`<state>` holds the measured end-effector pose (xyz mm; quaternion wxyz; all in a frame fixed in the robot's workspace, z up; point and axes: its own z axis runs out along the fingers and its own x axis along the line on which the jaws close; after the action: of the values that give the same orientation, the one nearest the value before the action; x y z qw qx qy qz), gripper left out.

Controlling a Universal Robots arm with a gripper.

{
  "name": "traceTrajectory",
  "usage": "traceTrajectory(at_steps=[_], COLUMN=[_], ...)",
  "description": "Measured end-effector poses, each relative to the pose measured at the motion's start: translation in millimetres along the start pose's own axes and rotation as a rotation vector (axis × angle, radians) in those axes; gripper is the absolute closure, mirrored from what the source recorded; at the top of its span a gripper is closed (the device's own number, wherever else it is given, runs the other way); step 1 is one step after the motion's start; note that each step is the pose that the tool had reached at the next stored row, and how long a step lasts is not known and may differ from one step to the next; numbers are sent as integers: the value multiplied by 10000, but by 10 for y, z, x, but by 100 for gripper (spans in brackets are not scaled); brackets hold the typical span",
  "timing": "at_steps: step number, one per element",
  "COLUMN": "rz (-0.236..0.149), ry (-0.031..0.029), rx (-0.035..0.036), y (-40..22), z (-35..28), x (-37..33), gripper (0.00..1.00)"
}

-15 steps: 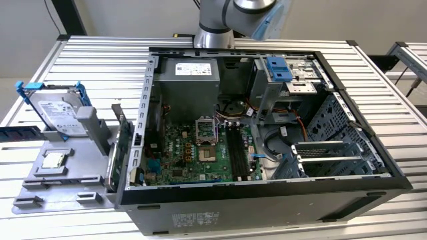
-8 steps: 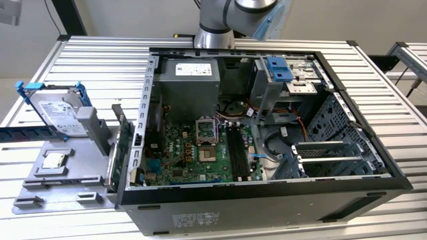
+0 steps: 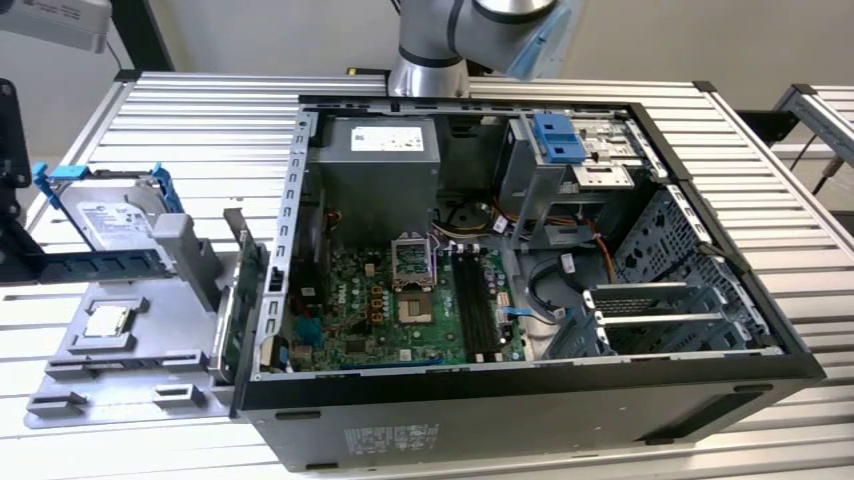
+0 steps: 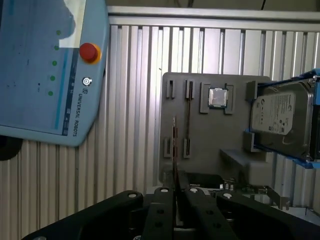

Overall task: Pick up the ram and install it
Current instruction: 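Pick up the ram and move it above insertion slot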

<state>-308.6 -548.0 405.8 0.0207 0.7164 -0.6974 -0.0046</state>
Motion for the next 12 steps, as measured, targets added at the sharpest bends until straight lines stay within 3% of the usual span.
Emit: traceTrajectory(at_steps=[12], rz=[0], ry=[-1], rx=[1], y=[-539], z=[-19], x=[15], gripper=[100])
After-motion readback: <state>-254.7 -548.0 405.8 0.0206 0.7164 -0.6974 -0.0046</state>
